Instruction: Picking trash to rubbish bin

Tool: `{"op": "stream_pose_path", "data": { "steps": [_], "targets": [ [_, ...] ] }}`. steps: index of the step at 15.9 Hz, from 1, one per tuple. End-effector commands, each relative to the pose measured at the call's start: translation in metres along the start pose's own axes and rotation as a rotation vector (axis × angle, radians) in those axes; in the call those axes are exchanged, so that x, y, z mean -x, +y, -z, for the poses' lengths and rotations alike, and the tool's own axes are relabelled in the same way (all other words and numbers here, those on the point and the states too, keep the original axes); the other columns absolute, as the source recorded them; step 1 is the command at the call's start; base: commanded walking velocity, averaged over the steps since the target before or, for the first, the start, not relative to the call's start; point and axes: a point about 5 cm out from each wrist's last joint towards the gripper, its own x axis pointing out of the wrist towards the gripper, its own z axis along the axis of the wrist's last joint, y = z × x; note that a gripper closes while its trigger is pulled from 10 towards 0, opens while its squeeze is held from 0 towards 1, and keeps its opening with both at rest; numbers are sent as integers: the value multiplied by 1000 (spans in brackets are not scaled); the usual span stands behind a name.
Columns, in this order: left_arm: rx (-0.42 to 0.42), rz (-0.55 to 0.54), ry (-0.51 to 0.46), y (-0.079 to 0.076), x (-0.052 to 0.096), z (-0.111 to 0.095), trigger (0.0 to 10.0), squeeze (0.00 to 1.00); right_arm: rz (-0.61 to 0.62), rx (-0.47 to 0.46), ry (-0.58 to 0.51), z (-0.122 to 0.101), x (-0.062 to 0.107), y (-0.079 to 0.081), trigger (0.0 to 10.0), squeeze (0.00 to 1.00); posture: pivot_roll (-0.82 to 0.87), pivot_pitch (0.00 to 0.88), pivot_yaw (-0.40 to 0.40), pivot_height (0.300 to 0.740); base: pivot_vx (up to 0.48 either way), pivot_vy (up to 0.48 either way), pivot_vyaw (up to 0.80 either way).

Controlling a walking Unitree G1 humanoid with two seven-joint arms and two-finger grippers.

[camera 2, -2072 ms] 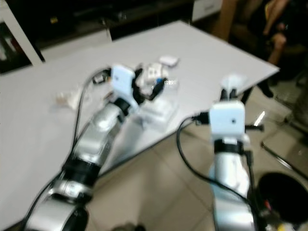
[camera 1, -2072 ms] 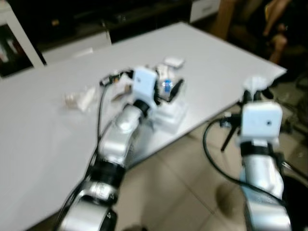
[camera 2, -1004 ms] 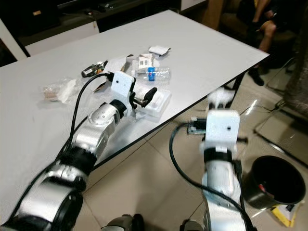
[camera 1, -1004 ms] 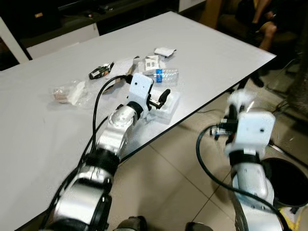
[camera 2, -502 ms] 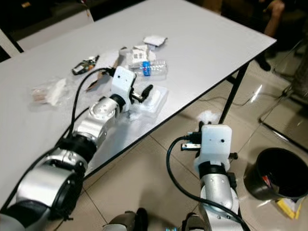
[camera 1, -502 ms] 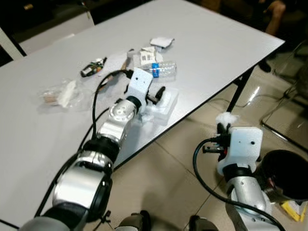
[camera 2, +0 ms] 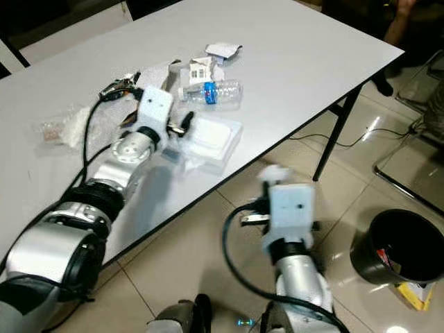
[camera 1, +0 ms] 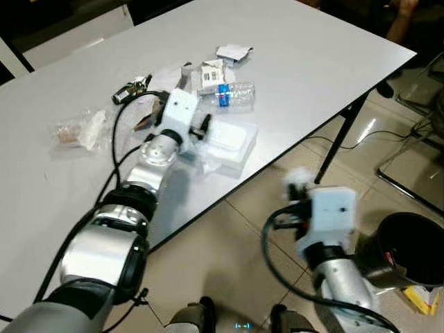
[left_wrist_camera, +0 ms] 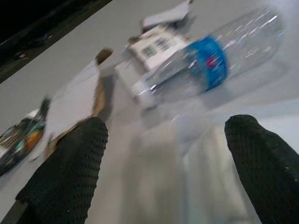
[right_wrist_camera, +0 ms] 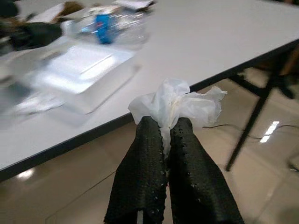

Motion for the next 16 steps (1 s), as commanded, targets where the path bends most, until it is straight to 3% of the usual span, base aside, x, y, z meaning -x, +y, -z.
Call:
{"op": "stream_pose_path", "data": {
  "steps": [1, 6, 11, 16],
  "targets": [
    [-15, -28, 6, 8, -1, -3, 10000, 0, -35, -34, 10, -1, 2, 7, 10000, 0, -40, 221, 112, 740, 0, 0, 0],
    [-20, -11, 28, 13, -1, -1, 10000, 0, -93, -70, 47, 4, 5, 13, 10000, 0, -31, 227, 114, 740, 0, 0, 0],
    [-65, 56, 91, 5, 0, 8, 10000, 0, -104, -74, 51, 4, 6, 13, 10000, 0, -33, 230, 113, 740, 0, 0, 0],
    [-80, 18, 105, 10, 1, 11, 10000, 0, -102, -72, 42, 2, 6, 13, 10000, 0, -36, 233, 119, 740, 0, 0, 0]
  ]
}}
